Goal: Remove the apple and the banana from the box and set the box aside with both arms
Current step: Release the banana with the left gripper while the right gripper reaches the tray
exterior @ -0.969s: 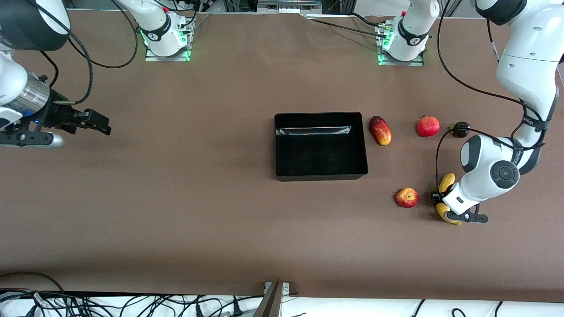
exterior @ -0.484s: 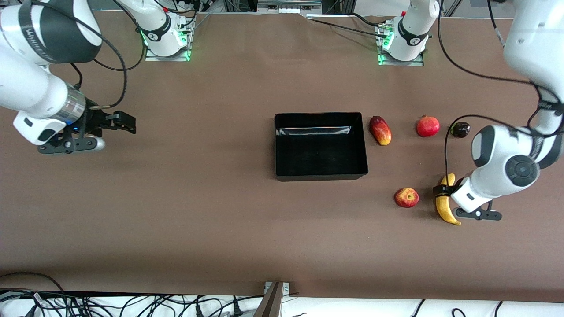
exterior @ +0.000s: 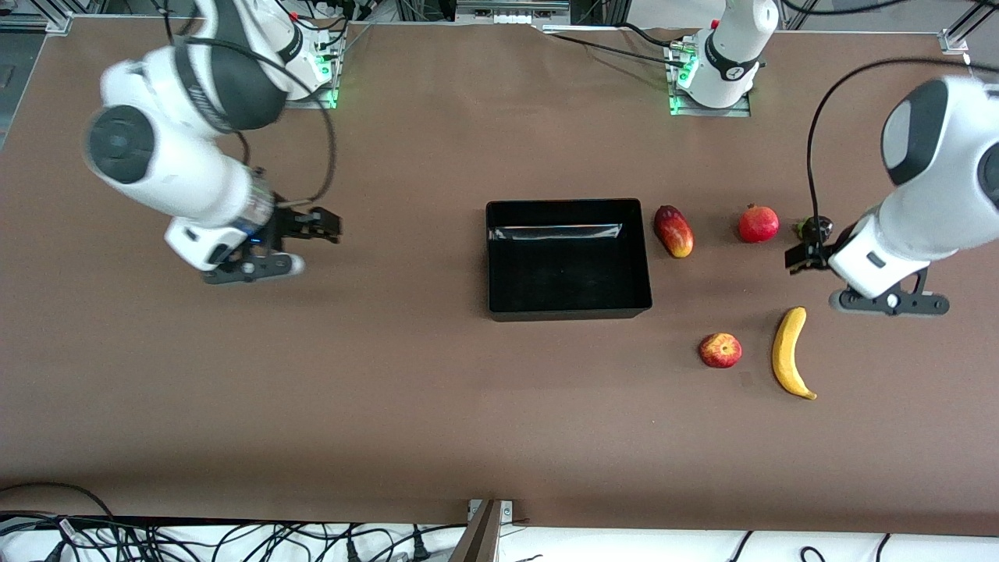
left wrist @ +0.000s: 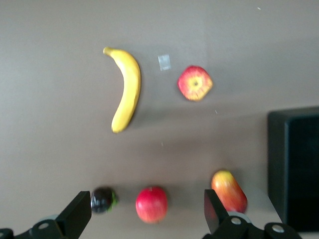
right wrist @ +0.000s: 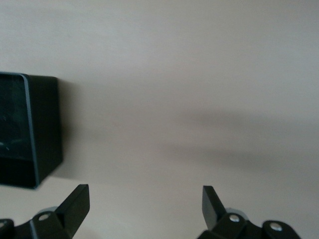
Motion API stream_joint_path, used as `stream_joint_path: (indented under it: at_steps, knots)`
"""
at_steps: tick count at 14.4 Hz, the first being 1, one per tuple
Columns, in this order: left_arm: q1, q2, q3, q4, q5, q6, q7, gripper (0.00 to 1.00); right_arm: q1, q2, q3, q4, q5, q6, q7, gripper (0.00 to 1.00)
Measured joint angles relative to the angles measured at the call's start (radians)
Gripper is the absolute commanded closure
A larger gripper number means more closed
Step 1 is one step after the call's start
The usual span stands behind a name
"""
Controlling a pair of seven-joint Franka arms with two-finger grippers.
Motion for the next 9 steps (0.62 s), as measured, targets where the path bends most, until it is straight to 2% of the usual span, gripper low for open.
stream_joint_path:
  at_steps: [2,5,9]
  knots:
    - [-0.033,-0.063,0.028,-0.003,-0.015,-0.064,0.021,0.0,0.085,0.05,0.002,0.0,0.0,0.085,0.105,0.0]
    - [-0.083,-0.159,0.11,-0.023,-0.072,-0.128,0.09,0.0,0.207,0.129,0.003,0.0,0.0,0.212,0.272,0.0]
    - [-0.093,-0.261,0.134,-0.086,-0.085,-0.143,0.139,0.0,0.337,0.242,0.001,0.001,-0.019,0.357,0.422,0.0]
